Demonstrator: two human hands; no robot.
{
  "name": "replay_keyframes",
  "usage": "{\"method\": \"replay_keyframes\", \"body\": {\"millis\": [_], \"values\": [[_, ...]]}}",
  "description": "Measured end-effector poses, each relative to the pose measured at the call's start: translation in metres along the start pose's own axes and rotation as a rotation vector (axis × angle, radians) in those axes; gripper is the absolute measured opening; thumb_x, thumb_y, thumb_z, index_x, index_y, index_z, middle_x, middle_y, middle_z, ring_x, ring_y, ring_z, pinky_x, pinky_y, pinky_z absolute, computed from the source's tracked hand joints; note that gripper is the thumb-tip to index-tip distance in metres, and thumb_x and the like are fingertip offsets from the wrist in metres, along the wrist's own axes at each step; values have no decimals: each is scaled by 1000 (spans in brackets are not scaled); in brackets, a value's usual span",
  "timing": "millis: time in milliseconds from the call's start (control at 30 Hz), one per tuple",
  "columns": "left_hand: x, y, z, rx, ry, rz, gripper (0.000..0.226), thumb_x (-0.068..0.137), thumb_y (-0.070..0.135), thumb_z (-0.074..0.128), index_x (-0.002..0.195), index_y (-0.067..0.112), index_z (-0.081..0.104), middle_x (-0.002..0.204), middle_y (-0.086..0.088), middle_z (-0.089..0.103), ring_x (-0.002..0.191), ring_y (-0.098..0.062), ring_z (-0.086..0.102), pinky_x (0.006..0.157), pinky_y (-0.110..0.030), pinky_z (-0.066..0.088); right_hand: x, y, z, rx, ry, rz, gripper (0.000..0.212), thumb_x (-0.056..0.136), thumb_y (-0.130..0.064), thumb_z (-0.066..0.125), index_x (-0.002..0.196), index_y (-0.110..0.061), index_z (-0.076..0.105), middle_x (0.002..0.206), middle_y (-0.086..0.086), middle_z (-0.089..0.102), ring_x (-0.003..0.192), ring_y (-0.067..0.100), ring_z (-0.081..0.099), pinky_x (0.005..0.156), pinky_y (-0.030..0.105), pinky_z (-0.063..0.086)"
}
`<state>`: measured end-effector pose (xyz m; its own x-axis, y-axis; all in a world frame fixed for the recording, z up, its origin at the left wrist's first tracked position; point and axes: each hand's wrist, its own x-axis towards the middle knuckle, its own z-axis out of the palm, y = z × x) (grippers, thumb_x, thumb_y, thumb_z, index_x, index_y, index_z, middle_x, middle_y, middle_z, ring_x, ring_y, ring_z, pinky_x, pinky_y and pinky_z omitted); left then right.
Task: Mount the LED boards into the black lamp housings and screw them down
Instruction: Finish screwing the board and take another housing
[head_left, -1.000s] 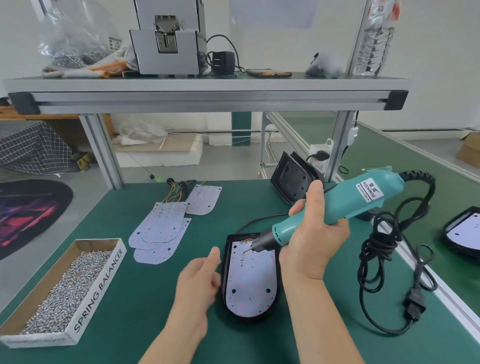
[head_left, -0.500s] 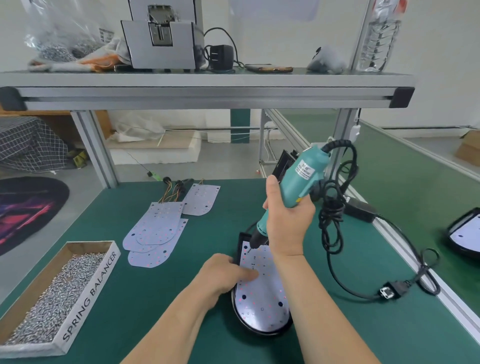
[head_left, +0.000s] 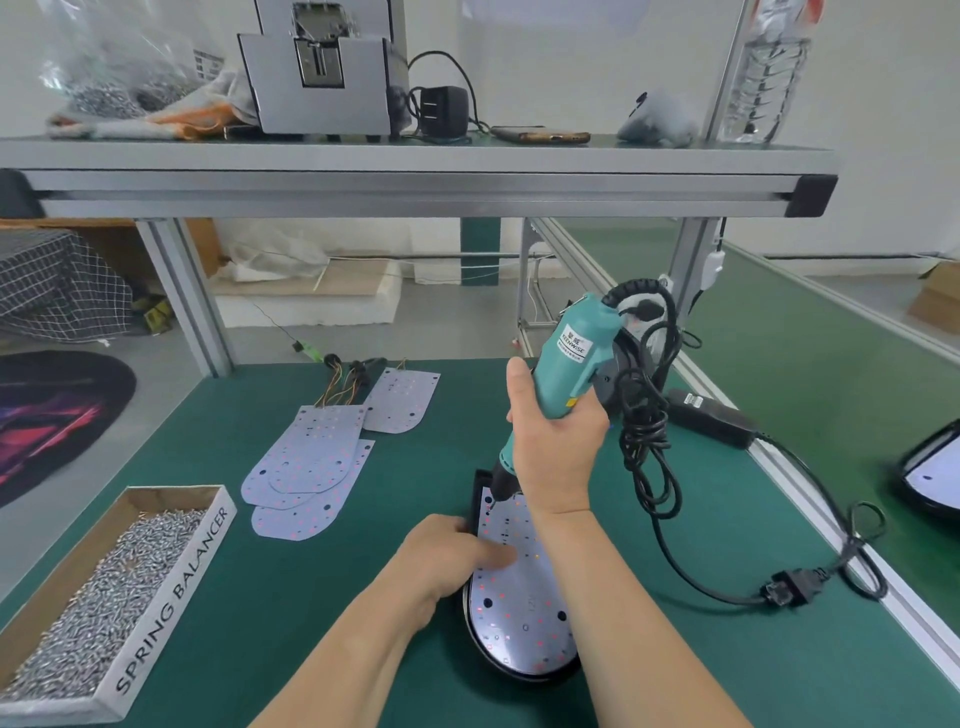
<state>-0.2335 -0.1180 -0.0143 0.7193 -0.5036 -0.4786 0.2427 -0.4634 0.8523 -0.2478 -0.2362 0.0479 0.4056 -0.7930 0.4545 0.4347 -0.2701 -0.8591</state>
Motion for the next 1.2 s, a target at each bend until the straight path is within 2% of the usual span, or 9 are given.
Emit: {"method": "replay_keyframes", "body": {"millis": [200, 400, 500, 633, 900, 1000, 1067, 1133, 1200], "values": [[1, -3, 1, -18, 33, 8, 20, 71, 14, 81, 91, 13, 79, 88, 2, 79, 85, -18, 76, 88, -35, 58, -2, -3, 5, -19, -56, 5, 55, 76, -50, 71, 70, -1, 49, 60, 23, 52, 57, 42, 52, 54, 50, 47], [-1, -7, 1, -51, 45, 35, 15, 75, 8, 81, 90, 8, 79, 86, -1, 79, 79, -17, 76, 67, -24, 56, -3, 0, 7, -23, -103, -3, 56, 77, -51, 71, 71, 0, 49, 60, 23, 52, 57, 42, 51, 54, 51, 47], [0, -9, 3, -50, 67, 53, 16, 73, 11, 81, 89, 8, 78, 86, -1, 79, 81, -19, 76, 78, -32, 59, -3, 1, 9, -33, -122, -2, 51, 77, -50, 71, 69, -5, 48, 57, 17, 52, 54, 37, 49, 51, 49, 46], [1, -8, 5, -57, 96, 42, 20, 69, 14, 82, 88, 10, 78, 85, -1, 79, 83, -21, 76, 86, -38, 60, -3, 6, 9, -28, -132, 18, 40, 77, -49, 73, 62, -26, 43, 52, -10, 44, 49, 17, 41, 48, 37, 42], [0, -9, 5, -61, 93, 51, 16, 73, 13, 82, 89, 10, 79, 86, 2, 79, 83, -19, 75, 87, -37, 59, -5, 6, 8, 29, -109, 79, 46, 75, -49, 73, 64, -14, 44, 54, 0, 44, 51, 20, 40, 50, 38, 41], [-2, -7, 4, -77, 82, 45, 19, 73, 10, 81, 91, 8, 78, 87, -1, 79, 84, -21, 76, 88, -39, 59, -9, -5, 4, 5, -138, 64, 54, 75, -50, 72, 72, -1, 51, 59, 15, 52, 55, 34, 50, 55, 45, 48], [-2, -5, 3, -93, 64, 38, 21, 74, 8, 81, 94, 5, 77, 90, -6, 79, 87, -25, 75, 90, -42, 58, -8, -22, 0, 55, -105, 28, 50, 77, -47, 73, 74, 0, 55, 60, 11, 57, 55, 27, 54, 55, 37, 49], [-2, -4, 2, -100, 49, 33, 23, 75, 7, 80, 97, 2, 76, 91, -8, 78, 88, -27, 75, 91, -42, 58, 4, -36, -8, 137, -3, 20, 45, 79, -42, 75, 74, -2, 57, 59, 2, 58, 54, 14, 55, 54, 26, 47], [-3, -4, 1, -98, 50, 31, 24, 76, 6, 80, 99, 1, 75, 91, -9, 78, 88, -27, 75, 89, -39, 59, 19, -46, -24, 142, 109, 33, 41, 79, -44, 75, 80, -5, 60, 58, -2, 61, 52, 10, 57, 53, 22, 47]]}}
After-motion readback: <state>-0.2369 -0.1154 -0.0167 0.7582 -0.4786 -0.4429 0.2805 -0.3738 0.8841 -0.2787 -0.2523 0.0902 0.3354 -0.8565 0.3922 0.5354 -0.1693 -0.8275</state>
